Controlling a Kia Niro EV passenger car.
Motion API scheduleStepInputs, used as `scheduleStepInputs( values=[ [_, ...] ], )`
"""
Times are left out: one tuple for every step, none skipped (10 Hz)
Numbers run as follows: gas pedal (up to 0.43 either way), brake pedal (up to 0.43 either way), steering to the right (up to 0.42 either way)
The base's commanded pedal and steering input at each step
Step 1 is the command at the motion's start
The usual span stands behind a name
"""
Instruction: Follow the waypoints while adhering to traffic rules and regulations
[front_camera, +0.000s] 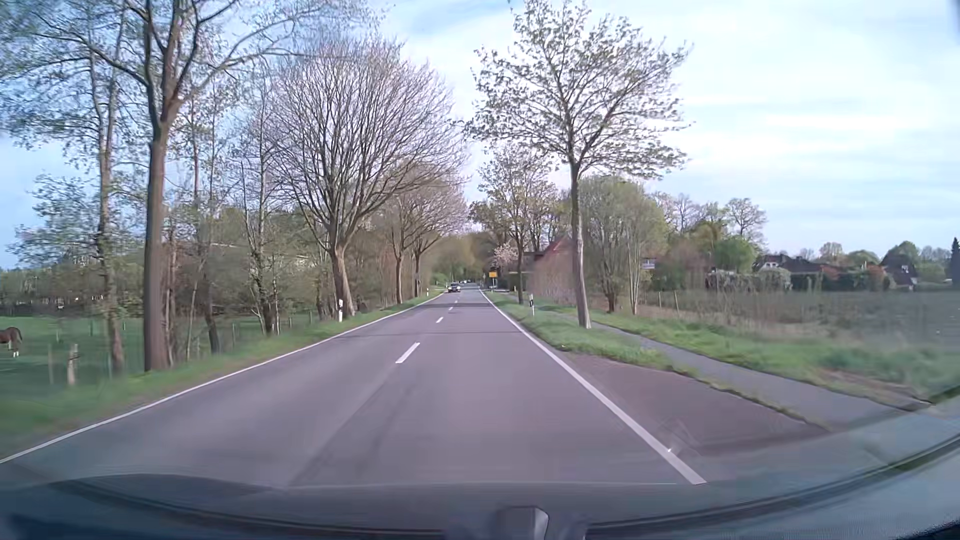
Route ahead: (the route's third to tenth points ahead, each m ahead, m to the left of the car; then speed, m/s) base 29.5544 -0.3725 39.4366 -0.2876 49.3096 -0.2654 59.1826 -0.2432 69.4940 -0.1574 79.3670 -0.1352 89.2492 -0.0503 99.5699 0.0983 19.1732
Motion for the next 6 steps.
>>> scheduleStepInputs(
  values=[
    [0.000, 0.213, -0.004],
    [0.000, 0.220, -0.004],
    [0.000, 0.220, -0.004],
    [0.000, 0.220, -0.005],
    [0.000, 0.220, -0.006],
    [0.000, 0.220, -0.007]
  ],
)
